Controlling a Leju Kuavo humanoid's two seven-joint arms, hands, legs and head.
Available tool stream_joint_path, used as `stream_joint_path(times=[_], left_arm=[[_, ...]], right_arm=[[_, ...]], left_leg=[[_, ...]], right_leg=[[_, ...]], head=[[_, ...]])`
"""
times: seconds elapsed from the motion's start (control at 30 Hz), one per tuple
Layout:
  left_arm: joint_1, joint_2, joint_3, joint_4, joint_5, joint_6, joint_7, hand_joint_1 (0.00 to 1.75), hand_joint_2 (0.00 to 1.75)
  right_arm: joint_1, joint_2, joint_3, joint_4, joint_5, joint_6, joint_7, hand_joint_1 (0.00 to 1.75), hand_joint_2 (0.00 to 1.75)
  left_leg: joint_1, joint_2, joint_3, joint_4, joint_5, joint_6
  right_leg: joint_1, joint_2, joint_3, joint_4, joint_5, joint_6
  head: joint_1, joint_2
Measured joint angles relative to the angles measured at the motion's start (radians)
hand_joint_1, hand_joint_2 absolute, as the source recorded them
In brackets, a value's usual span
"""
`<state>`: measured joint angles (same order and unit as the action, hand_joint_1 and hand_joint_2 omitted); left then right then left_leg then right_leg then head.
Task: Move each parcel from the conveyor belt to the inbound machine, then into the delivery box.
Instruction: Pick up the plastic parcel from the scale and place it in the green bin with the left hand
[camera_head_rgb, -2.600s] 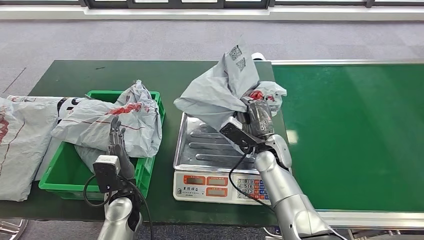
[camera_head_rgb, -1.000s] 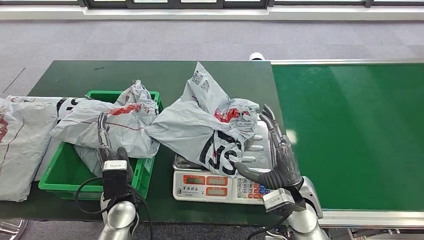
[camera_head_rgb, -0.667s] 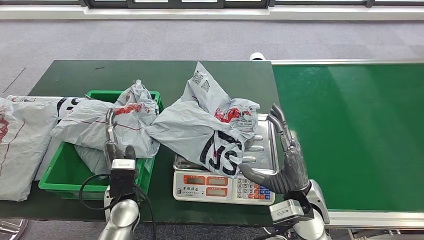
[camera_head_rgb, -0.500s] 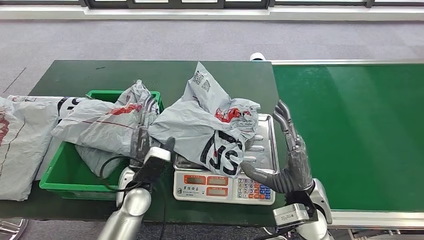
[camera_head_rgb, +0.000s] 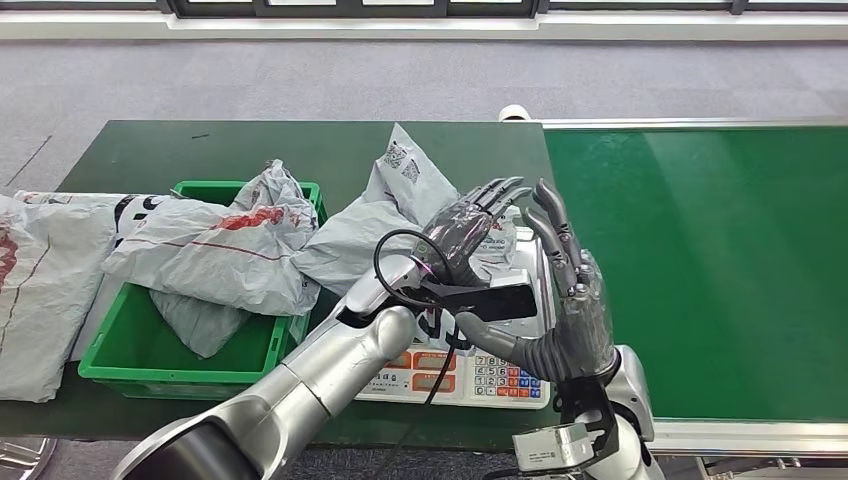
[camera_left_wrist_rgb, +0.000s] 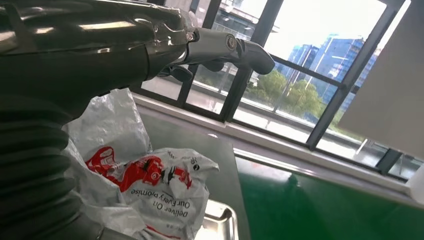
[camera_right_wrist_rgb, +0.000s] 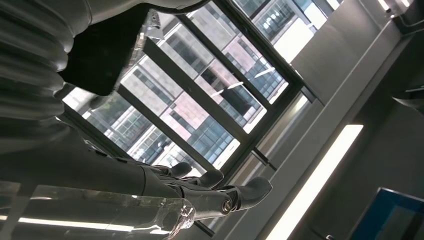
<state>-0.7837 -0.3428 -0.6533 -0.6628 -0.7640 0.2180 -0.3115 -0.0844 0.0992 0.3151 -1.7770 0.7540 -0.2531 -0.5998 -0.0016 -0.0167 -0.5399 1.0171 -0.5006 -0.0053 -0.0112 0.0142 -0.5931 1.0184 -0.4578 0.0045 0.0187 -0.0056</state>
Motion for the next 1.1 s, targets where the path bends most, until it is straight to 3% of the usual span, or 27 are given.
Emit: stream_joint_path(times=[0.27, 0.57, 0.9, 1.1], left_arm=[[-0.049, -0.001, -0.167, 0.097, 0.106, -0.107, 0.08, 0.0, 1.75], [-0.07, -0.001, -0.335, 0.219, 0.17, -0.2, 0.136, 0.0, 1.75], [-0.092, 0.0, -0.389, 0.268, 0.17, -0.203, 0.153, 0.0, 1.75], [-0.099, 0.001, -0.391, 0.296, 0.184, -0.141, 0.206, 0.0, 1.75]], right_arm=[[0.001, 0.0, 0.045, -0.041, 0.045, -0.038, 0.033, 0.0, 1.75], [-0.021, 0.006, 0.089, -0.082, 0.064, -0.012, 0.059, 0.0, 1.75], [-0.028, 0.011, 0.091, -0.083, 0.063, -0.008, 0.058, 0.0, 1.75], [-0.041, 0.017, 0.091, -0.082, 0.06, 0.003, 0.05, 0.0, 1.75]], left_leg=[[0.0, 0.0, 0.0, 0.0, 0.0, 0.0], [0.0, 0.0, 0.0, 0.0, 0.0, 0.0], [0.0, 0.0, 0.0, 0.0, 0.001, 0.0], [0.0, 0.001, -0.001, -0.001, 0.001, 0.0]], right_leg=[[0.0, 0.0, 0.0, 0.0, 0.0, 0.0], [0.0, 0.0, 0.0, 0.0, 0.0, 0.0], [0.0, 0.0, 0.001, 0.0, 0.0, 0.0], [0.0, 0.0, 0.002, 0.0, 0.0, 0.0]], head=[[0.0, 0.0], [0.0, 0.0], [0.0, 0.0], [0.0, 0.0]])
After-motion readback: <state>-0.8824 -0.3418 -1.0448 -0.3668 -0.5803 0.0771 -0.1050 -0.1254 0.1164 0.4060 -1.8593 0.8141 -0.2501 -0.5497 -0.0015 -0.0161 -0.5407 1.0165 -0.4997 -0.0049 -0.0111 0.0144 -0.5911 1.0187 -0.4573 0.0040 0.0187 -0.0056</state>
